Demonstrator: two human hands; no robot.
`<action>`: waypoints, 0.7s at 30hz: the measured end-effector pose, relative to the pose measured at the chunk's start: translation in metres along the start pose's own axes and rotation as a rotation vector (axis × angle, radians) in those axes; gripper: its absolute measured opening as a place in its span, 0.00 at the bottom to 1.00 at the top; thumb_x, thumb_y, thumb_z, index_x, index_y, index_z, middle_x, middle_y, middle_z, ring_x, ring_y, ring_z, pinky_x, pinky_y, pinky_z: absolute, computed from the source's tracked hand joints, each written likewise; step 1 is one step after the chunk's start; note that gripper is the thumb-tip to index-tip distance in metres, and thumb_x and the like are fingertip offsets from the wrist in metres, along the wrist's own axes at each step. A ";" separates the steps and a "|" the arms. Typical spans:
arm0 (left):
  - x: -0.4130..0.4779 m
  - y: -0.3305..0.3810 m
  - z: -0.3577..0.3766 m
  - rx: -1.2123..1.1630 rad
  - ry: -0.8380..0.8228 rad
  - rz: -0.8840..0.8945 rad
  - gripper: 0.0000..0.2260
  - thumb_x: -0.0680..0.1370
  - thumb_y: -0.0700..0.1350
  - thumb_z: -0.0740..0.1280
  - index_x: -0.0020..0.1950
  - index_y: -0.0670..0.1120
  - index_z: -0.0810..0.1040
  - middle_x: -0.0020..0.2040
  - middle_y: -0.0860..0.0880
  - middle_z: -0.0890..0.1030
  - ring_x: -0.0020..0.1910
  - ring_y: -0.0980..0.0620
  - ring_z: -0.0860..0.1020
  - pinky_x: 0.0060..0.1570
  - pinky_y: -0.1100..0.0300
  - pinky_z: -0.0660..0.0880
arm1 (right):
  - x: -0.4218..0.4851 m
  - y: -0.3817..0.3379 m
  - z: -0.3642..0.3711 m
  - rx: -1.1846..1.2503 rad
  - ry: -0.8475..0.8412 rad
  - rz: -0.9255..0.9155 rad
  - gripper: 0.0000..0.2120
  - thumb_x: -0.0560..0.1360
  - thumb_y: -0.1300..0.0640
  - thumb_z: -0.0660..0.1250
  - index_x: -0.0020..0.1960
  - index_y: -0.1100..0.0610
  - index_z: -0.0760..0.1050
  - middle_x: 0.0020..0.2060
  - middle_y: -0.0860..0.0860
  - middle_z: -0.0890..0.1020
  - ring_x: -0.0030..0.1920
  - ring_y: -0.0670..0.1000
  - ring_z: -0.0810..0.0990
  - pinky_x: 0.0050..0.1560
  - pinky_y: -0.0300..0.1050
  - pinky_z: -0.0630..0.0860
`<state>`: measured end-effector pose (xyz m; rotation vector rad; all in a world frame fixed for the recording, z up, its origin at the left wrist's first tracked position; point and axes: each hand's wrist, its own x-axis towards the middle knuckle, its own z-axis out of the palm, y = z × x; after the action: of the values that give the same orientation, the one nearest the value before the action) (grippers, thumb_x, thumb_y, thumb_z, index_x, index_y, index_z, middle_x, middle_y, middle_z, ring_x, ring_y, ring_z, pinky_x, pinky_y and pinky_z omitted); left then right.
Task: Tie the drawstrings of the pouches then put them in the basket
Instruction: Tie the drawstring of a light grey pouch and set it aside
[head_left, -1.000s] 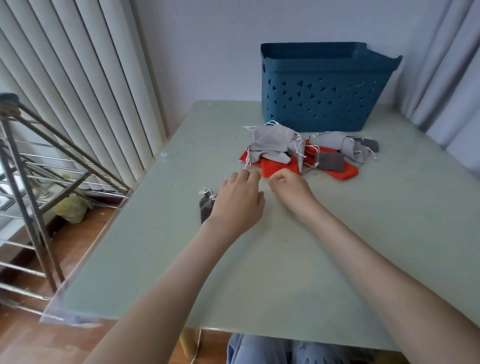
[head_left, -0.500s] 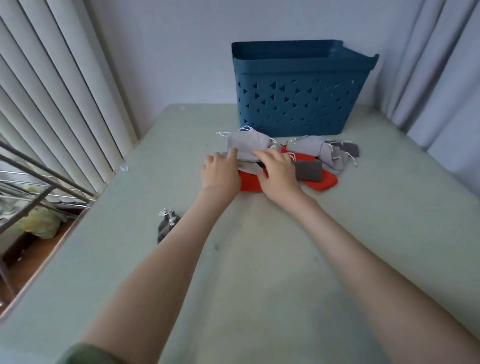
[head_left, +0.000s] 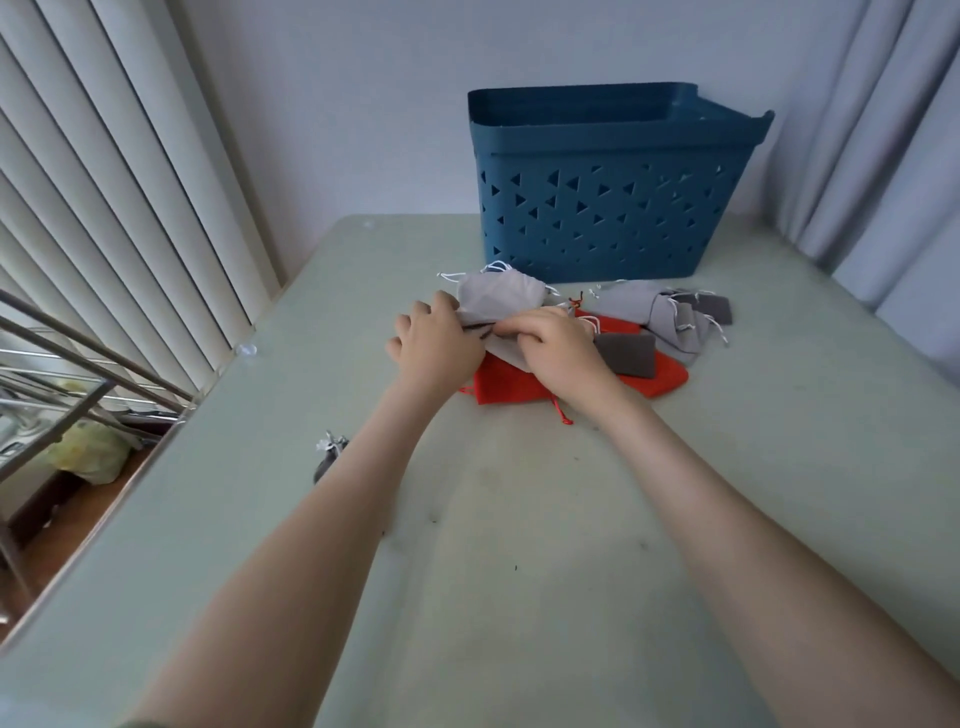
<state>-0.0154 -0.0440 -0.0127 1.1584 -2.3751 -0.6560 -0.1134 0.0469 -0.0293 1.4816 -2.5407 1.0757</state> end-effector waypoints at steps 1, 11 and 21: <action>-0.003 0.000 -0.002 -0.001 0.023 0.027 0.18 0.78 0.45 0.58 0.68 0.47 0.67 0.66 0.45 0.69 0.66 0.44 0.64 0.60 0.54 0.59 | -0.002 -0.003 -0.006 0.078 0.021 -0.001 0.21 0.75 0.68 0.55 0.54 0.53 0.82 0.57 0.48 0.82 0.63 0.51 0.74 0.65 0.52 0.66; -0.042 -0.014 -0.031 0.084 -0.091 0.177 0.14 0.82 0.45 0.54 0.65 0.45 0.71 0.61 0.41 0.75 0.62 0.40 0.71 0.56 0.53 0.65 | -0.035 -0.030 -0.046 0.352 0.244 0.105 0.17 0.75 0.69 0.56 0.52 0.57 0.81 0.49 0.45 0.82 0.51 0.41 0.76 0.50 0.26 0.69; -0.092 -0.009 -0.043 -0.574 -0.443 0.114 0.32 0.68 0.70 0.61 0.63 0.50 0.75 0.58 0.54 0.78 0.59 0.54 0.76 0.60 0.57 0.71 | -0.101 -0.039 -0.057 1.428 0.164 0.484 0.15 0.76 0.75 0.51 0.52 0.61 0.71 0.40 0.55 0.80 0.41 0.51 0.80 0.39 0.42 0.79</action>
<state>0.0658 0.0156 0.0017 0.6695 -2.3076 -1.5547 -0.0459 0.1434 0.0020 0.5717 -1.8773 3.2404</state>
